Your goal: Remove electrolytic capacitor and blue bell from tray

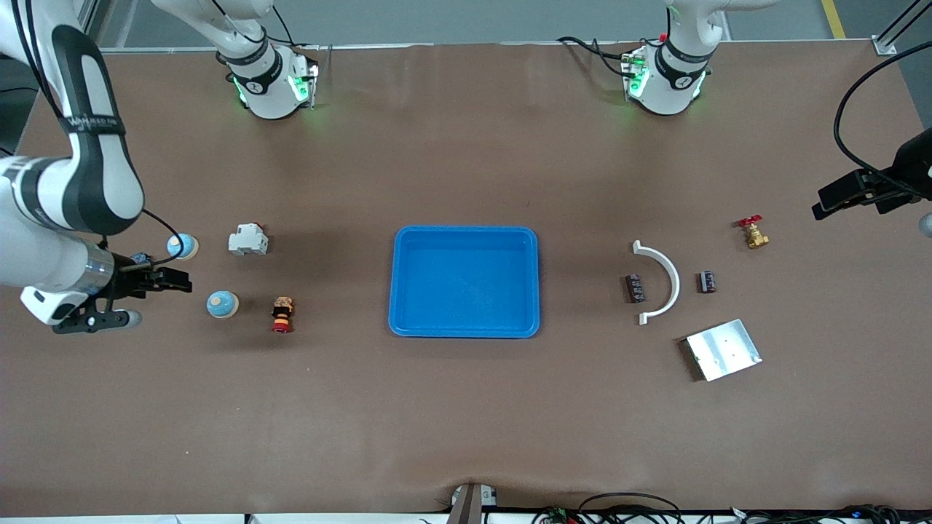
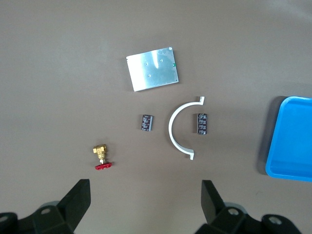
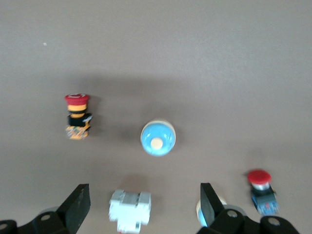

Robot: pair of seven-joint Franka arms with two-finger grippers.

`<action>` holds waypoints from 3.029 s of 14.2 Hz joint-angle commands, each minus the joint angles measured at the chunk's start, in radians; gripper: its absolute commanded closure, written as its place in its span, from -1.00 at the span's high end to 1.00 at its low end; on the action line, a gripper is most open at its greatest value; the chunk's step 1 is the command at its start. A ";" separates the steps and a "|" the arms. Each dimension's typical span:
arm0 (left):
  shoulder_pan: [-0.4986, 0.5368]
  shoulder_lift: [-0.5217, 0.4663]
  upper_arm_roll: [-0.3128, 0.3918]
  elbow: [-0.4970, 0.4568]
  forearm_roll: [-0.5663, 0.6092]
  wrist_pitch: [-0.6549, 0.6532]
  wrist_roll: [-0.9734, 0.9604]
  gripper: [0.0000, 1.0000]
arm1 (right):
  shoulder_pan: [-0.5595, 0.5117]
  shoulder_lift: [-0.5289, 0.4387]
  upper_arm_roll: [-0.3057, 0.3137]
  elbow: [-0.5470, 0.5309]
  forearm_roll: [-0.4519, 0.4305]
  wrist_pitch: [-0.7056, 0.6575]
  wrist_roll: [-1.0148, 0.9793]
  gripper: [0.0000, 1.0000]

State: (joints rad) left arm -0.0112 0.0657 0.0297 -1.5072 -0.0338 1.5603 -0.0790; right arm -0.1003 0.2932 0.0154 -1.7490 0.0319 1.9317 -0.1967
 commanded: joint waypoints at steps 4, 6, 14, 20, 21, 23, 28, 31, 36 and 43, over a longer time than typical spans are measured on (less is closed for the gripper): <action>0.002 -0.004 -0.007 0.005 0.011 -0.016 -0.001 1.00 | 0.007 -0.088 0.004 0.091 -0.107 -0.143 0.026 1.00; -0.001 -0.003 -0.007 0.005 0.014 -0.016 -0.005 1.00 | 0.013 -0.091 0.008 0.115 -0.107 -0.145 0.025 1.00; 0.002 -0.001 -0.007 0.005 0.011 -0.016 -0.005 1.00 | 0.014 -0.095 0.005 0.141 -0.096 -0.137 0.034 1.00; 0.002 -0.001 -0.007 0.005 0.011 -0.014 -0.005 1.00 | 0.019 -0.089 -0.005 0.298 -0.101 -0.252 0.034 1.00; 0.002 -0.001 -0.007 0.005 0.011 -0.014 -0.005 1.00 | 0.011 -0.086 -0.003 0.328 -0.099 -0.269 0.036 1.00; 0.001 -0.001 -0.007 0.005 0.014 -0.014 -0.005 1.00 | 0.013 -0.086 -0.003 0.333 -0.110 -0.269 0.071 1.00; 0.001 -0.001 -0.007 0.005 0.014 -0.014 -0.005 1.00 | -0.002 -0.086 -0.005 0.335 -0.093 -0.264 0.108 1.00; 0.001 -0.001 -0.007 0.005 0.012 -0.013 -0.005 1.00 | -0.028 -0.086 -0.005 0.335 -0.023 -0.269 0.108 1.00; 0.000 -0.001 -0.007 0.005 0.011 -0.013 -0.005 1.00 | -0.036 -0.100 -0.005 0.333 -0.003 -0.283 0.109 1.00; -0.001 0.000 -0.007 0.005 0.012 -0.013 -0.005 1.00 | -0.038 -0.120 -0.002 0.362 -0.004 -0.286 0.105 1.00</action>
State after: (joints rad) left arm -0.0122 0.0669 0.0283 -1.5077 -0.0330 1.5597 -0.0795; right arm -0.1230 0.1898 -0.0014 -1.4105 0.0166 1.6642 -0.1009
